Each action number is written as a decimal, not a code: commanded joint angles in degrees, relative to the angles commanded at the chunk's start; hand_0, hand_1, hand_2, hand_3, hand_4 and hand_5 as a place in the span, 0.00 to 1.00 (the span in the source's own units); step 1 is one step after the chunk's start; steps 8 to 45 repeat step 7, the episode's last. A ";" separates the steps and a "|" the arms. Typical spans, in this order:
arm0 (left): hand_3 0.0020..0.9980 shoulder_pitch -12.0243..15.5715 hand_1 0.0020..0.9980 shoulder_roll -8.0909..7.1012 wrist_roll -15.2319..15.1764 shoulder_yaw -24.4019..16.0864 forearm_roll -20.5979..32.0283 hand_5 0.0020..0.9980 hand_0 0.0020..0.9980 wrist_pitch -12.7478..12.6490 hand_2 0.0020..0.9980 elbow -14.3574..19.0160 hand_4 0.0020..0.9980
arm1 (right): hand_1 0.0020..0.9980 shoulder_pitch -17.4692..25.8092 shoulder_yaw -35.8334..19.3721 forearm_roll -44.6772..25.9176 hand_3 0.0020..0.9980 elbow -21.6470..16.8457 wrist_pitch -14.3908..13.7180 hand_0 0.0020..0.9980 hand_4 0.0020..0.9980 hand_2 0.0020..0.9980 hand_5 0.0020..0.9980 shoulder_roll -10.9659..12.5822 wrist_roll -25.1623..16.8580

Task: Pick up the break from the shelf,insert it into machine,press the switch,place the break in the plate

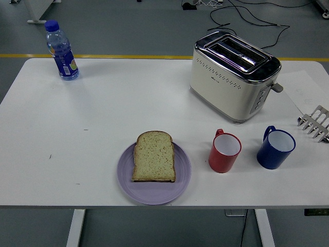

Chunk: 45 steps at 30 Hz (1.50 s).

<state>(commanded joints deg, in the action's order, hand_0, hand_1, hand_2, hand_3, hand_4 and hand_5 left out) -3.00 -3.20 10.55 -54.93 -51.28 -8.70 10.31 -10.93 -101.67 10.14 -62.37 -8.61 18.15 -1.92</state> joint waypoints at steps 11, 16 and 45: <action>0.67 -0.04 0.60 -0.07 -0.02 -0.51 -0.56 1.00 0.67 0.04 0.64 0.00 0.39 | 0.68 0.12 -0.40 -0.23 0.64 -0.60 0.10 0.73 0.48 0.70 0.33 0.20 -0.30; 0.67 -0.04 0.60 -0.07 -0.02 -0.51 -0.56 1.00 0.67 0.04 0.64 0.00 0.39 | 0.68 0.12 -0.40 -0.23 0.64 -0.60 0.10 0.73 0.48 0.70 0.33 0.20 -0.30; 0.67 -0.04 0.60 -0.07 -0.02 -0.51 -0.56 1.00 0.67 0.04 0.64 0.00 0.39 | 0.68 0.12 -0.40 -0.23 0.64 -0.60 0.10 0.73 0.48 0.70 0.33 0.20 -0.30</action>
